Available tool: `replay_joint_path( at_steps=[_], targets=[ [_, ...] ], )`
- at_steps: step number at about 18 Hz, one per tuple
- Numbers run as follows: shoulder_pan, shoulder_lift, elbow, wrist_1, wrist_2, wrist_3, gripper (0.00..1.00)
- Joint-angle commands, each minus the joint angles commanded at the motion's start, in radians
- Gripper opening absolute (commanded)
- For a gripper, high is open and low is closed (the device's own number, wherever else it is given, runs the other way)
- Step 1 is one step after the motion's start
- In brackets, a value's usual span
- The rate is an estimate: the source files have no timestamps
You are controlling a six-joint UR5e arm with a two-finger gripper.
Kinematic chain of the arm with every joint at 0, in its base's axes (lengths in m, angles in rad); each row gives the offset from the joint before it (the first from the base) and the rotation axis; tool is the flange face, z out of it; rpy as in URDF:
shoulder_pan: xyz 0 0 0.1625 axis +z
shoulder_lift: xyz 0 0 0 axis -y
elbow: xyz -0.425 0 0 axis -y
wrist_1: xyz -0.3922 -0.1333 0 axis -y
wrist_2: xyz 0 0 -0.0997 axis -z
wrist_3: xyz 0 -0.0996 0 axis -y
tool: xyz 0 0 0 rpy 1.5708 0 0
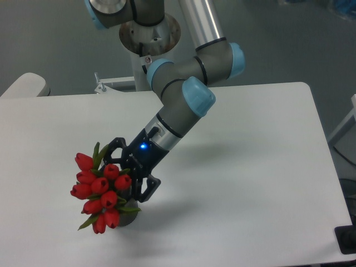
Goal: Insert the flowers into the vase
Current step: 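Open the gripper to release the tulip stems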
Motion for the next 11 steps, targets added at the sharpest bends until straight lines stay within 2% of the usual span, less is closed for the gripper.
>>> replay_joint_path(
  at_steps=[8, 11],
  targets=[
    [0.077, 0.003, -0.008, -0.005, -0.006, 0.051, 1.00],
    [0.117, 0.026, 0.001, -0.005, -0.006, 0.052, 1.00]
  ],
)
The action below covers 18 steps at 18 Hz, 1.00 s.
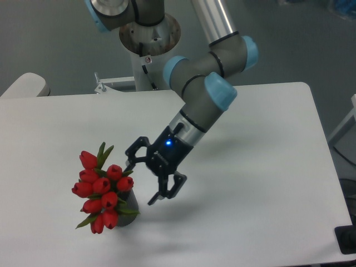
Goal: Insert the flowers into the vase
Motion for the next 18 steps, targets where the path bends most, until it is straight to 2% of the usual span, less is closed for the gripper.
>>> replay_joint_path(
  at_steps=[6, 10, 15, 18],
  targets=[
    [0.046, 0.006, 0.084, -0.002, 0.024, -0.005, 1.00],
    [0.075, -0.003, 0.147, -0.002, 0.139, -0.002, 1.00],
    [0.083, -0.072, 0.265, -0.006, 0.182, -0.002, 1.00],
    [0.083, -0.107, 0.336, -0.008, 0.276, 0.000, 1.00]
  ],
)
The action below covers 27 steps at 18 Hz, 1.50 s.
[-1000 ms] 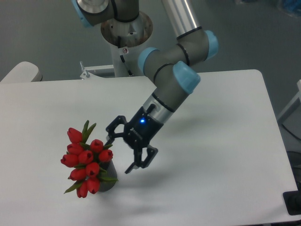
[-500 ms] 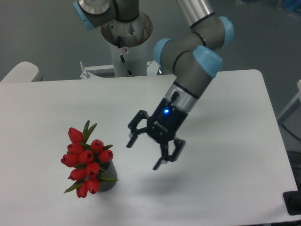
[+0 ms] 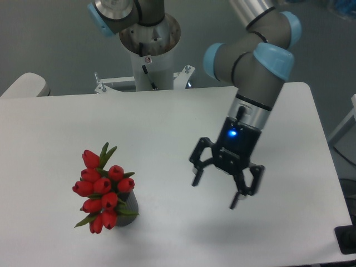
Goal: Insert the flowers into the vase
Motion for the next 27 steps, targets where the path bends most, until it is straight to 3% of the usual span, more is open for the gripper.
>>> replay_joint_path(
  at_steps=[3, 7, 13, 19, 24, 27],
  targets=[
    [-0.003, -0.040, 0.081, -0.028, 0.088, 0.014, 1.00],
    [-0.003, -0.087, 0.167, -0.058, 0.121, 0.023, 1.00],
    [-0.014, -0.114, 0.204, -0.086, 0.279, 0.193, 1.00],
    [-0.017, -0.126, 0.310, -0.250, 0.361, 0.290, 1.00],
    [-0.023, -0.137, 0.364, -0.343, 0.450, 0.391, 1.00],
    [-0.038, -0.143, 0.382, -0.359, 0.490, 0.397, 1.00]
  ],
)
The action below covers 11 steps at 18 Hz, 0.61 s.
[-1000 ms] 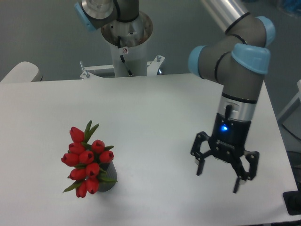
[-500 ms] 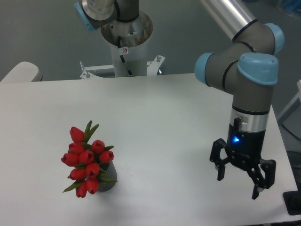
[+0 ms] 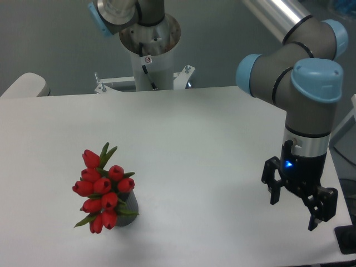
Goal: Insert the flowers into the vase
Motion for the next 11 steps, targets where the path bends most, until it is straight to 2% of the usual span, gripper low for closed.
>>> replay_joint_path(
  at_steps=[11],
  targets=[
    [-0.015, 0.002, -0.008, -0.008, 0.008, -0.009, 1.00]
  ],
)
